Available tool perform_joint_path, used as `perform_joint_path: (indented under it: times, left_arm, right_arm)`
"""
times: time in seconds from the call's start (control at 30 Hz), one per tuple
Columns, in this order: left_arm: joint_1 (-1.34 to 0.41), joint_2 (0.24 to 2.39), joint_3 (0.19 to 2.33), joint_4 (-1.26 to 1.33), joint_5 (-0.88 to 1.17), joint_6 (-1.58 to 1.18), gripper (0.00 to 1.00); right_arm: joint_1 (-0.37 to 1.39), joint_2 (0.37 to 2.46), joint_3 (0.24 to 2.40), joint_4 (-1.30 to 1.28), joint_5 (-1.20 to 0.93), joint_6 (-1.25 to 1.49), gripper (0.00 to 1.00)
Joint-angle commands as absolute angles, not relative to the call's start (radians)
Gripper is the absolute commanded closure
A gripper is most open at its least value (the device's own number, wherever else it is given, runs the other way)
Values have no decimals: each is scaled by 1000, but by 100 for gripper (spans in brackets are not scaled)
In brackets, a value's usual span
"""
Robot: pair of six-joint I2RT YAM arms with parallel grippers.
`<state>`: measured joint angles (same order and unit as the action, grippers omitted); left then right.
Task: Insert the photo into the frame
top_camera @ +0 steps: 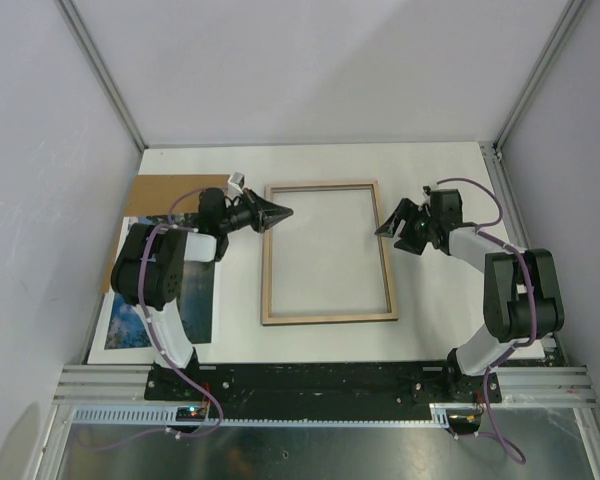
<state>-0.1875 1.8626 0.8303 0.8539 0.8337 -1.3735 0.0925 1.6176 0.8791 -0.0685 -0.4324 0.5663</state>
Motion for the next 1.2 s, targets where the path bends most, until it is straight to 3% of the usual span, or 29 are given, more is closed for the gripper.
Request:
perform_joint_path:
  times: [0.0,0.3,1.17]
  left_arm:
    - [-192,1879,862,923,846,-1399,100]
    - [-186,1901,882,947,850,-1426,100]
    - [-181,1919,871,1013,841,-1497,100]
  right_arm:
    - [100,1633,874,-25,-449,575,23]
    - [106,1637,865,-10,-470,586,22]
    - [103,1582,830,51,-467,599,5]
